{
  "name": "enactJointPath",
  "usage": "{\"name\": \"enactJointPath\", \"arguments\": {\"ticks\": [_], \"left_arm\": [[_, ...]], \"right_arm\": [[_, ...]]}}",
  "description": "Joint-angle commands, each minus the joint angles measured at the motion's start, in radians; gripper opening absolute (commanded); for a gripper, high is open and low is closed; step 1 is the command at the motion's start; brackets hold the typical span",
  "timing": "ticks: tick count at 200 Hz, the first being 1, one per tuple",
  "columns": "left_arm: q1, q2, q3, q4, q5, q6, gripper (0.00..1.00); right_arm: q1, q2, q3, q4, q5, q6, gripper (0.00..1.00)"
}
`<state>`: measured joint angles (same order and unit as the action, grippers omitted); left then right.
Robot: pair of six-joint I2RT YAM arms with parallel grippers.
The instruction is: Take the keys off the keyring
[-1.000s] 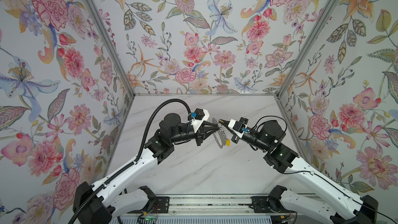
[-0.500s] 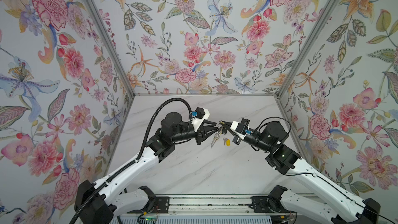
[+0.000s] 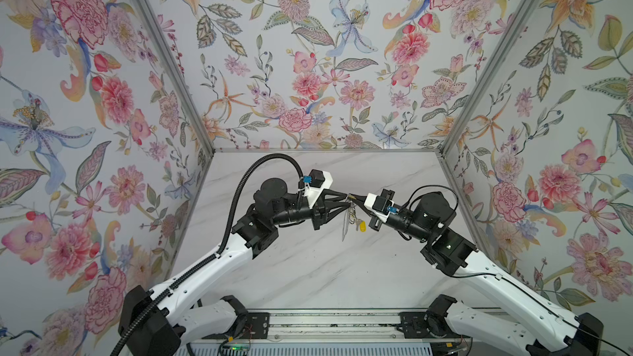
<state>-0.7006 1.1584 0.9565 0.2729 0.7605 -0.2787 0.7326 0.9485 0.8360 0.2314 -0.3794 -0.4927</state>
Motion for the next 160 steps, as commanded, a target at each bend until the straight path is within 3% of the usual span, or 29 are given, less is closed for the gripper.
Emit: {"name": "enactJointPath", "arguments": {"ticks": [1,33,79,133,160], "left_arm": [[-0.007,0.0,0.001,0.05,0.037,-0.015,0.28],[-0.007,0.004,-0.005,0.023,0.031,-0.001,0.2],[-0.006,0.001,0.0,-0.05,0.001,0.037,0.26],[-0.006,-0.005,-0.017,-0.022,0.032,0.02,0.24],[-0.01,-0.006,-0.012,0.001,0.045,0.009,0.16]], "right_arm": [[0.005,-0.003,0.02,0.007,-0.009,0.0,0.0],[0.005,-0.016,0.013,0.011,-0.005,0.003,0.0],[0.005,-0.028,0.009,0.017,-0.006,0.008,0.0],[0.004,-0.035,0.008,0.017,-0.011,0.012,0.0],[0.005,-0.031,0.009,0.019,-0.009,0.014,0.0]]}}
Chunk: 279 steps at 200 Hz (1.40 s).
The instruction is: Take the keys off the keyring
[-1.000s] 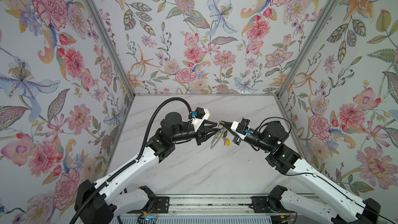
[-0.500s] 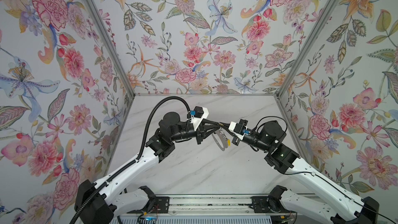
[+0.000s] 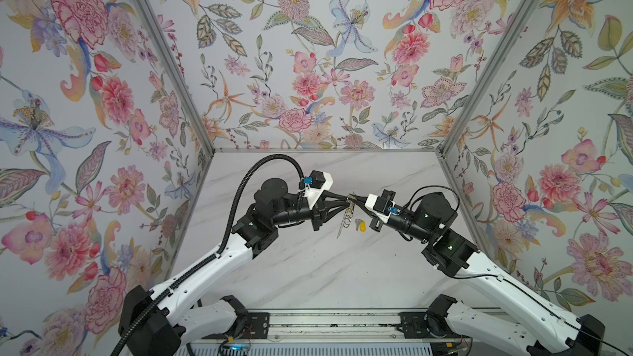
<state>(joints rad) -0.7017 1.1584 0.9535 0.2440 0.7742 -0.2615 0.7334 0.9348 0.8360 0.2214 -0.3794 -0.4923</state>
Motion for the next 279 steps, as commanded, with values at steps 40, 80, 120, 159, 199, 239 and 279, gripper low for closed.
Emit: {"name": "enactJointPath", "arguments": {"ticks": [40,80,120,159,199,239,279], "left_arm": [[-0.01,-0.013,-0.016,0.025,0.033,0.002,0.0],[-0.01,-0.041,0.005,-0.047,-0.001,0.059,0.0],[-0.027,0.008,0.166,-0.354,-0.098,0.23,0.0],[-0.046,0.075,0.306,-0.583,-0.158,0.349,0.0],[-0.081,0.141,0.446,-0.728,-0.171,0.44,0.0],[-0.088,0.166,0.513,-0.745,-0.169,0.471,0.05],[-0.025,0.094,0.416,-0.64,-0.185,0.414,0.29]], "right_arm": [[0.004,-0.015,0.013,0.024,0.001,0.008,0.0],[0.006,-0.013,0.04,-0.035,0.035,-0.029,0.0],[0.116,0.035,0.127,-0.201,0.239,-0.211,0.0],[0.198,0.061,0.17,-0.245,0.353,-0.31,0.0],[0.281,0.136,0.223,-0.321,0.508,-0.412,0.0],[0.295,0.159,0.218,-0.313,0.528,-0.407,0.0],[0.206,0.098,0.166,-0.249,0.365,-0.274,0.0]]}}
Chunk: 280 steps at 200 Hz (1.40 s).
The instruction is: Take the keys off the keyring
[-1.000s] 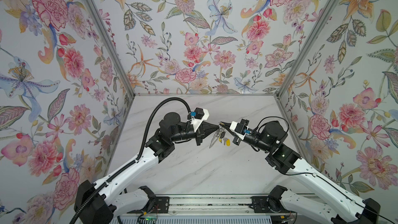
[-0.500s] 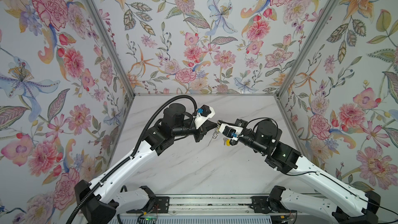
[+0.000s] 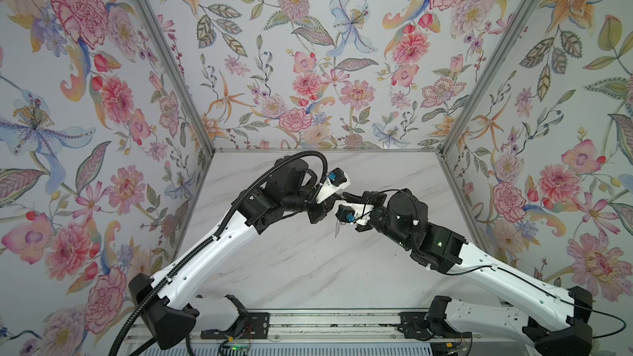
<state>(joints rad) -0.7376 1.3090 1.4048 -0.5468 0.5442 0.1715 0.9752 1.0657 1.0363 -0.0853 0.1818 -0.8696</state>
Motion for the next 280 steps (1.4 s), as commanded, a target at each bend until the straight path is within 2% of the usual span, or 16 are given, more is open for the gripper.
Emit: {"name": "enactJointPath", "arguments": {"ticks": [1,27,57,81,100,147,186,227,280], "left_arm": [[0.011,-0.059,-0.039,0.154,0.045,-0.021,0.3],[0.035,-0.124,-0.119,0.24,0.061,-0.072,0.44],[0.081,-0.185,-0.22,0.373,0.079,-0.178,0.5],[0.086,-0.195,-0.293,0.466,0.065,-0.254,0.52],[0.086,-0.189,-0.343,0.542,0.071,-0.304,0.52],[0.078,-0.184,-0.435,0.748,0.178,-0.424,0.51],[0.061,-0.16,-0.464,0.89,0.218,-0.506,0.48],[0.016,-0.131,-0.457,0.904,0.23,-0.506,0.4],[-0.014,-0.145,-0.467,0.916,0.217,-0.499,0.36]], "right_arm": [[-0.04,-0.036,-0.037,0.06,-0.204,0.108,0.0],[-0.129,-0.088,-0.099,0.125,-0.332,0.207,0.0],[-0.187,-0.124,-0.152,0.209,-0.431,0.286,0.0],[-0.248,-0.156,-0.2,0.311,-0.544,0.375,0.0],[-0.28,-0.167,-0.218,0.356,-0.597,0.422,0.0],[-0.321,-0.168,-0.239,0.442,-0.676,0.501,0.0],[-0.321,-0.157,-0.24,0.485,-0.718,0.537,0.0],[-0.322,-0.149,-0.243,0.51,-0.726,0.549,0.0],[-0.321,-0.144,-0.241,0.503,-0.726,0.546,0.0]]}}
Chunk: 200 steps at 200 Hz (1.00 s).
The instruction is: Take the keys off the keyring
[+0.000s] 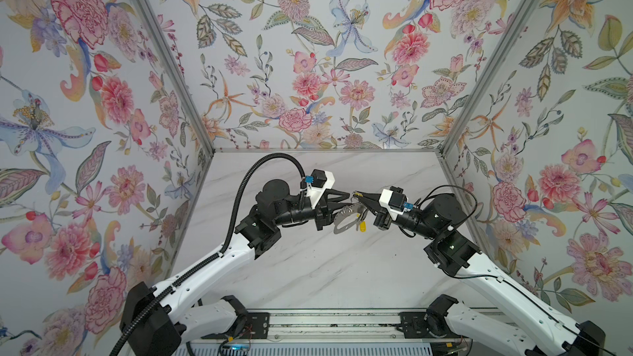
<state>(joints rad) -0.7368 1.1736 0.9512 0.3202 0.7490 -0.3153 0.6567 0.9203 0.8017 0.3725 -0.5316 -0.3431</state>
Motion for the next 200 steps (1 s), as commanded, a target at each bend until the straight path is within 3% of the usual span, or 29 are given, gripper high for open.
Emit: {"name": "enactJointPath", "arguments": {"ticks": [1,90,128,170,200], "left_arm": [[-0.014,-0.009,-0.014,0.05,0.012,-0.013,0.36],[-0.022,-0.026,-0.023,0.098,0.01,-0.02,0.18],[-0.022,-0.055,-0.038,0.103,-0.011,-0.001,0.0],[-0.023,-0.059,-0.025,0.044,-0.02,0.026,0.0],[-0.03,-0.054,0.06,-0.194,-0.093,0.151,0.0]], "right_arm": [[-0.002,0.002,-0.006,0.045,-0.014,0.019,0.0],[-0.003,0.005,0.003,0.004,-0.016,0.004,0.0],[-0.003,0.0,0.004,-0.017,-0.003,-0.011,0.0],[-0.003,-0.005,0.01,-0.016,0.007,-0.013,0.0],[-0.003,-0.016,0.042,-0.069,0.024,-0.054,0.0]]}}
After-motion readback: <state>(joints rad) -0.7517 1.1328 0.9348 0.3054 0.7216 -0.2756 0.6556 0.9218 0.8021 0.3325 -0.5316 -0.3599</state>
